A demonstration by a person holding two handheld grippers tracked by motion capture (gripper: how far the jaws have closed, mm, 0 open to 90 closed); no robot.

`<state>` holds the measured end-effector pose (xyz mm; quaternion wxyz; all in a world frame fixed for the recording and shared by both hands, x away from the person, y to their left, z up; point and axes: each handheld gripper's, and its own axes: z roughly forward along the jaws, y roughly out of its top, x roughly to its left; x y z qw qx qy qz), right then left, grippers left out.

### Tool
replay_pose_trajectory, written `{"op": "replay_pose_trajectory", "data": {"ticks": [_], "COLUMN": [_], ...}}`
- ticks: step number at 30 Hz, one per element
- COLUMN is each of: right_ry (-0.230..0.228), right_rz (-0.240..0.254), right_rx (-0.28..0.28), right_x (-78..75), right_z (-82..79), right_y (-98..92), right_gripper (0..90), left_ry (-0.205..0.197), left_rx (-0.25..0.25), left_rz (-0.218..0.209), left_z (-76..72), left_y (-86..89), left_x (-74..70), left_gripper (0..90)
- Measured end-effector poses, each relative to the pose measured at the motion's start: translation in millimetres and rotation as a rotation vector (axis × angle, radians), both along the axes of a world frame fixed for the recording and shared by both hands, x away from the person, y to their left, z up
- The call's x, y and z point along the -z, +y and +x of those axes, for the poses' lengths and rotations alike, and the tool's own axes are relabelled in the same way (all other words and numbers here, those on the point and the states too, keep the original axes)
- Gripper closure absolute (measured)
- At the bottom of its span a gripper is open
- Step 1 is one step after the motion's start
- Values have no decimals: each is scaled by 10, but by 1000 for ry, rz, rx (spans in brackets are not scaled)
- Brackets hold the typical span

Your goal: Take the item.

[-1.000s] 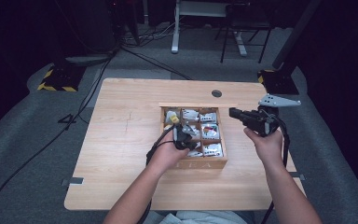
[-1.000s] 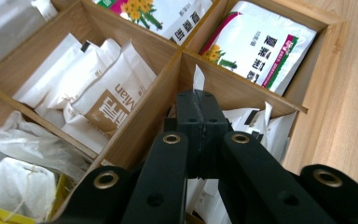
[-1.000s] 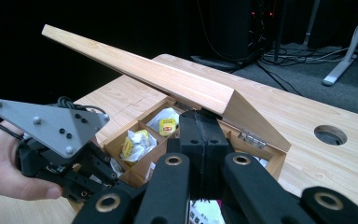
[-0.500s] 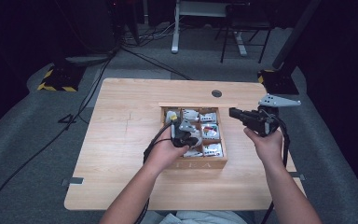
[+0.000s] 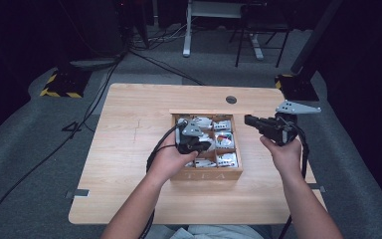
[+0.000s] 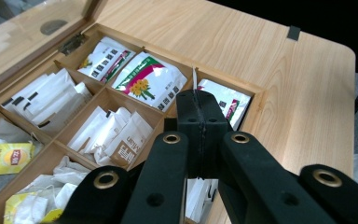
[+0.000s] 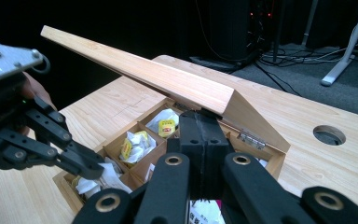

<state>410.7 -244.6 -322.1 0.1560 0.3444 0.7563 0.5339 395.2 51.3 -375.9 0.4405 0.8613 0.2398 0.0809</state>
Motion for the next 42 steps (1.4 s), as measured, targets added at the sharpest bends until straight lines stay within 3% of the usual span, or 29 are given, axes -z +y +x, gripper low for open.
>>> {"op": "replay_pose_trajectory", "data": {"ticks": [10,23,42], "right_ry": [-1,-1,1], "right_rz": [-1,-1,1], "right_rx": [0,0,1], "right_x": [0,1,-1], "right_z": [1,0,1], "right_y": [0,-1,1], "right_gripper": [899,899,899], "left_ry": [-17,-45,-78], "left_rx": [5,-1,-63], "left_rz": [-17,-76,-94], "left_z": [-63,-113,-189], "left_y": [77,213,618], "left_x": [-104,-235,-300], "left_gripper": [900,900,900]}}
